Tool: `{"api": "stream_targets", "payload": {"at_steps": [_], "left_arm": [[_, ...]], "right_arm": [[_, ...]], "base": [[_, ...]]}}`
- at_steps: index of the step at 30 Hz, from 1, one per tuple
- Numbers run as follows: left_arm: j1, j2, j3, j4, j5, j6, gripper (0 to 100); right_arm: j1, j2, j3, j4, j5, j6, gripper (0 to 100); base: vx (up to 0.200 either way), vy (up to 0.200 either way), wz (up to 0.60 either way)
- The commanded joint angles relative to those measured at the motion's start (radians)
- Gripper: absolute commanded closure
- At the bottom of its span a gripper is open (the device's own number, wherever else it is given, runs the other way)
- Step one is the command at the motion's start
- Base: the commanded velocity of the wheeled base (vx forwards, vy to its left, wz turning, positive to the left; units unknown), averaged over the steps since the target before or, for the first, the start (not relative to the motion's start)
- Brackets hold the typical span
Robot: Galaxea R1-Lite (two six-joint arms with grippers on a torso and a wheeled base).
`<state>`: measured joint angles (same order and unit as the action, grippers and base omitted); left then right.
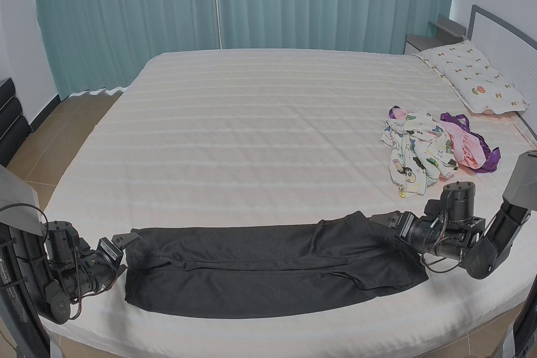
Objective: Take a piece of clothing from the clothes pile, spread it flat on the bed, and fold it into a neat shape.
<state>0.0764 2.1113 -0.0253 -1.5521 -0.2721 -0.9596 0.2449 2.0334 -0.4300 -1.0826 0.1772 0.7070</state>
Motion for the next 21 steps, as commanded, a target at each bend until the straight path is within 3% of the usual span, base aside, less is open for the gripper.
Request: {"api": "stream_targets", "payload": {"at_steps": [1, 10, 11, 21], "left_arm": [[0.022, 0.004, -0.005, -0.019, -0.013, -0.011, 0], [0.022, 0.010, -0.005, -0.019, -0.013, -0.011, 0], [0.022, 0.012, -0.005, -0.019, -0.013, -0.011, 0], [0.022, 0.026, -0.005, -0.019, -0.013, -0.010, 0]], "right_arm": [[0.014, 0.083, -0.136, 0.075, 0.028, -0.061, 0], [0.016, 0.179, -0.190, 0.112, 0.034, -0.187, 0], [0.016, 0.180, -0.187, 0.112, 0.034, -0.190, 100], [-0.019, 0.137, -0.122, 0.099, 0.027, -0.189, 100]], "base": [[0.000, 0.000, 0.00], [0.000, 0.000, 0.00], [0.000, 0.000, 0.00], [0.000, 0.000, 0.00]]}}
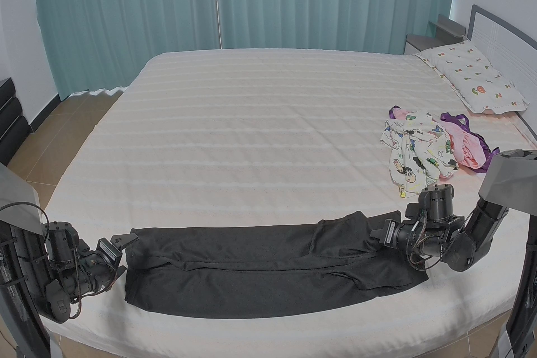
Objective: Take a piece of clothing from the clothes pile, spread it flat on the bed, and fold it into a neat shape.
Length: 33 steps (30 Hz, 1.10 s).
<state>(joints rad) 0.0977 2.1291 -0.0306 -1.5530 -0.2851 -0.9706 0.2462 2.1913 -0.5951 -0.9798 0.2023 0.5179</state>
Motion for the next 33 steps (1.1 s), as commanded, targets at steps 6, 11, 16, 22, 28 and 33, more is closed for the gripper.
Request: {"api": "stream_targets", "payload": {"at_steps": [6, 11, 16, 22, 28, 33], "left_arm": [[0.001, 0.009, -0.002, -0.018, 0.000, 0.001, 0], [0.001, 0.008, 0.000, -0.018, 0.000, 0.001, 0], [0.008, 0.006, -0.012, -0.018, 0.003, 0.003, 0], [0.036, -0.009, -0.097, -0.016, 0.003, 0.049, 0], [0.048, 0.015, -0.268, 0.083, 0.003, 0.168, 0], [0.043, 0.011, -0.517, 0.435, 0.003, 0.219, 0]], "right_arm": [[-0.030, -0.042, 0.101, -0.007, 0.003, 0.004, 100], [-0.022, -0.042, 0.144, -0.016, 0.003, 0.005, 100], [-0.025, -0.050, 0.186, -0.088, 0.003, 0.013, 0], [-0.045, -0.137, 0.230, -0.168, 0.002, 0.064, 0], [-0.051, -0.146, 0.271, -0.175, 0.003, 0.126, 0], [-0.056, -0.150, 0.287, -0.177, -0.008, 0.171, 0]], "base": [[0.000, 0.000, 0.00], [0.000, 0.000, 0.00], [0.000, 0.000, 0.00], [0.000, 0.000, 0.00], [0.000, 0.000, 0.00], [0.000, 0.000, 0.00]]}}
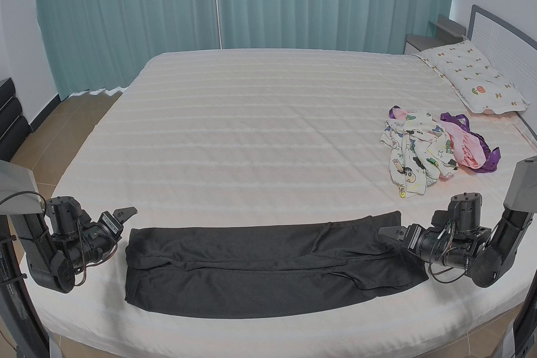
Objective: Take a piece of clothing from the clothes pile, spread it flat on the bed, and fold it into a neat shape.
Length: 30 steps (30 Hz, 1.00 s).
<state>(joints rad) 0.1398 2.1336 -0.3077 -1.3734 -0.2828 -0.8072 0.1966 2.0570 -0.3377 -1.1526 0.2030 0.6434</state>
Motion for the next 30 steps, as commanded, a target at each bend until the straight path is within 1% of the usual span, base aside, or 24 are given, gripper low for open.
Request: {"api": "stream_targets", "payload": {"at_steps": [1, 3, 5, 16, 21, 22, 23, 27, 30], "left_arm": [[0.000, 0.003, -0.271, 0.327, 0.001, 0.071, 0], [0.000, 0.000, -0.292, 0.413, -0.001, 0.129, 0], [0.003, 0.008, -0.300, 0.439, -0.003, 0.158, 0], [-0.002, 0.002, -0.294, 0.432, -0.009, 0.157, 0], [-0.020, 0.015, -0.284, 0.442, -0.010, 0.161, 0], [-0.023, 0.026, -0.286, 0.442, -0.010, 0.163, 0], [-0.023, 0.034, -0.289, 0.441, -0.010, 0.163, 100], [-0.020, 0.040, -0.303, 0.442, -0.009, 0.158, 100], [-0.020, 0.043, -0.300, 0.444, -0.009, 0.158, 100]], "right_arm": [[-0.008, -0.014, 0.035, -0.004, -0.010, 0.047, 0], [-0.011, -0.011, 0.037, -0.004, -0.010, 0.047, 0], [-0.019, -0.006, 0.034, -0.004, -0.010, 0.045, 0], [-0.026, -0.009, 0.029, -0.004, -0.011, 0.045, 0], [-0.043, -0.008, 0.028, -0.004, -0.011, 0.045, 0], [-0.059, -0.006, 0.023, -0.006, -0.010, 0.045, 0], [-0.066, -0.009, 0.019, -0.006, -0.010, 0.045, 0], [-0.117, -0.029, -0.006, -0.022, -0.010, 0.042, 0], [-0.128, -0.015, -0.043, -0.006, -0.010, 0.044, 0]], "base": [[0.000, 0.000, 0.00], [0.000, 0.000, 0.00], [0.000, 0.000, 0.00], [0.000, 0.000, 0.00], [0.000, 0.000, 0.00], [0.000, 0.000, 0.00], [0.000, 0.000, 0.00], [0.000, 0.000, 0.00], [0.000, 0.000, 0.00]]}}
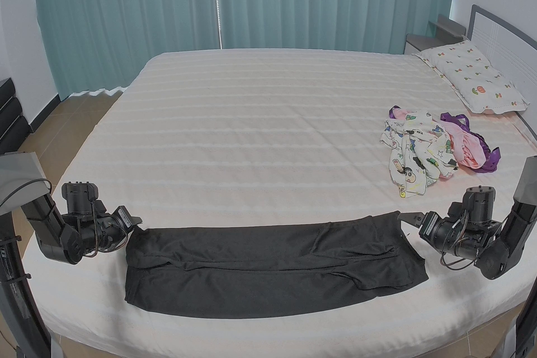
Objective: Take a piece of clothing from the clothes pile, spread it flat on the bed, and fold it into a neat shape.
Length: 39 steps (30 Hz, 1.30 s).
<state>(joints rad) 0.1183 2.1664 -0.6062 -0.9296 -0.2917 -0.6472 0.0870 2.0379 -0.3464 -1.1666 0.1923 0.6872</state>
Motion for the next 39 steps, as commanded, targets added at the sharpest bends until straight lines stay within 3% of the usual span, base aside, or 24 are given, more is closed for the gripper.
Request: {"api": "stream_targets", "payload": {"at_steps": [1, 17, 26, 27, 39], "left_arm": [[0.001, 0.010, 0.003, 0.000, 0.000, -0.002, 100], [0.029, 0.006, -0.006, -0.008, 0.009, -0.038, 100], [0.030, 0.012, -0.009, -0.008, 0.009, -0.038, 100], [0.030, 0.012, -0.009, -0.008, 0.009, -0.038, 100], [0.043, 0.013, -0.014, -0.008, 0.009, -0.038, 100]], "right_arm": [[-0.018, 0.022, -0.045, 0.010, 0.001, 0.000, 0], [-0.015, 0.193, -0.203, 0.035, 0.007, 0.008, 0], [0.000, 0.219, -0.266, 0.054, 0.015, 0.071, 0], [0.000, 0.222, -0.272, 0.054, 0.015, 0.072, 100], [-0.004, 0.208, -0.299, 0.038, 0.004, 0.078, 100]], "base": [[0.000, 0.000, 0.00], [0.000, 0.000, 0.00], [0.000, 0.000, 0.00], [0.000, 0.000, 0.00], [0.000, 0.000, 0.00]]}}
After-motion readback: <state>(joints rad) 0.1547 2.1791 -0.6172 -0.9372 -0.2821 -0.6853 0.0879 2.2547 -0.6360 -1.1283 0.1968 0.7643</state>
